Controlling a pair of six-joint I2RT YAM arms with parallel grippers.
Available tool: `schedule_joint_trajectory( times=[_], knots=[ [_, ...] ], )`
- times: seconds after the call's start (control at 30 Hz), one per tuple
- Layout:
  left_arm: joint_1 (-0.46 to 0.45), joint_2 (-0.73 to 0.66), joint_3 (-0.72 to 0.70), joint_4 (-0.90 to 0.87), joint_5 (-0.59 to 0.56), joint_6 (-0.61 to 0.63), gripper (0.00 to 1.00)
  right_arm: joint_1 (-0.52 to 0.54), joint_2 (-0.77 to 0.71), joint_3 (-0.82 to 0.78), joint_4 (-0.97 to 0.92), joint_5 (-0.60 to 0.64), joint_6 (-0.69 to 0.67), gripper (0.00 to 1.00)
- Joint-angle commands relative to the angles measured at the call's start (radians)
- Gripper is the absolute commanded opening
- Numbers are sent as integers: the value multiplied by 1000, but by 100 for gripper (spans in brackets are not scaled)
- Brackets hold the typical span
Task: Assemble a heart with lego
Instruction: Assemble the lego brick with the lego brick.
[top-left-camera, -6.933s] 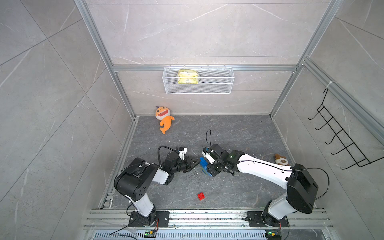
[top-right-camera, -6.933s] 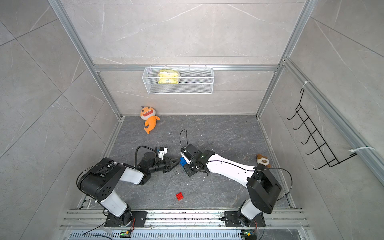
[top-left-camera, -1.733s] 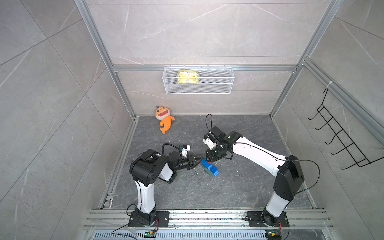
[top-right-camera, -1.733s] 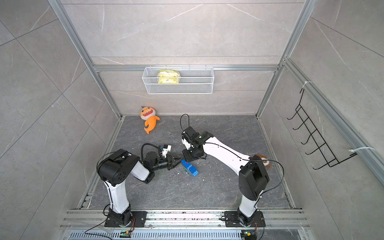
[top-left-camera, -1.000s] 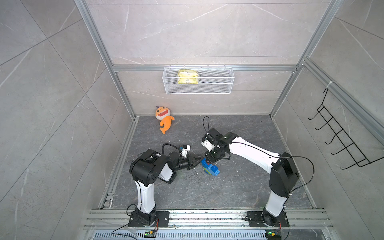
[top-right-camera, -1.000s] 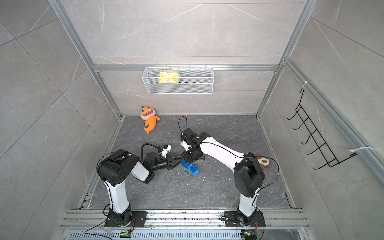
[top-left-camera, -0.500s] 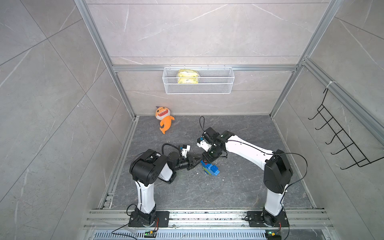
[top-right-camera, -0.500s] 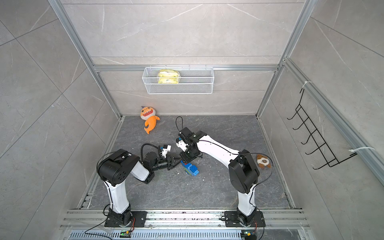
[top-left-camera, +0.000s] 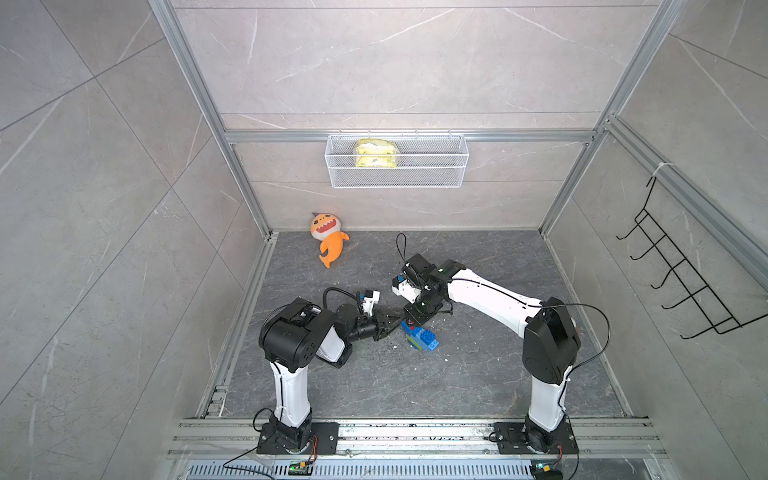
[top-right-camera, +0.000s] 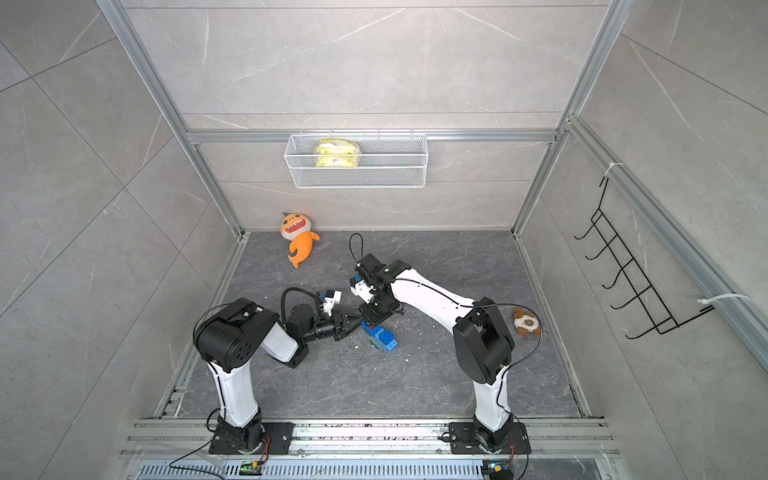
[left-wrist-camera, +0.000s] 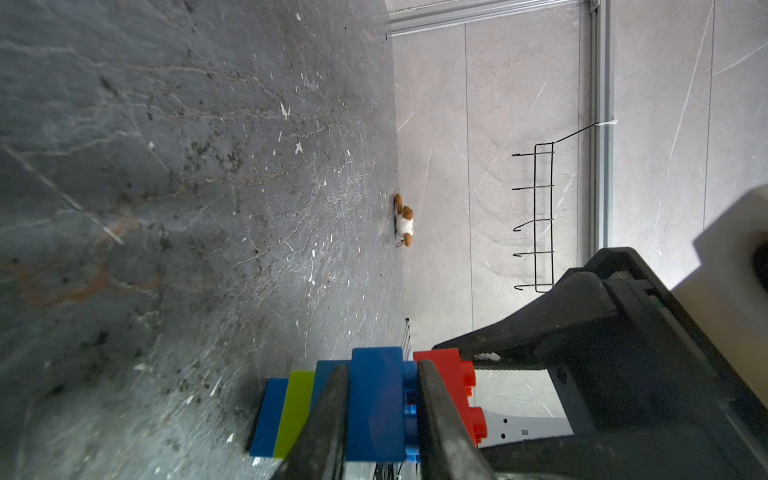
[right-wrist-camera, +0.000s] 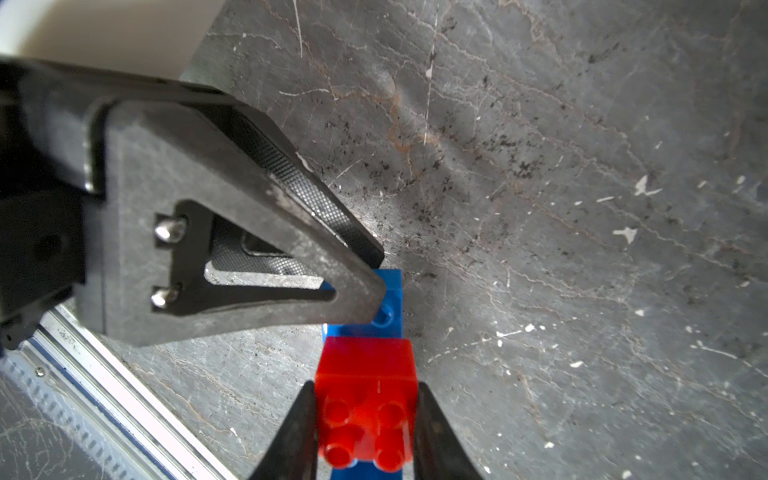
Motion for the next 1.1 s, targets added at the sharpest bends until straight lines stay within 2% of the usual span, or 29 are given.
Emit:
schedule_joint_trajectory(
  times=[0.0, 0.27, 0.43, 0.67, 1.07],
  knots=[
    [1, -19, 2, 40, 7, 8, 14, -7, 65, 30, -76, 13, -42, 25],
    [1, -16, 6, 41, 6, 7, 14, -6, 98, 34, -102, -91, -70, 25],
    [1, -13, 11, 41, 6, 6, 14, 2, 113, 41, -136, -103, -87, 25],
    [1, -13, 16, 40, 3, 4, 14, 36, 170, 94, -203, -29, -105, 25],
    [1, -29, 8, 41, 2, 4, 14, 60, 232, 40, -176, -52, -95, 25]
  ],
)
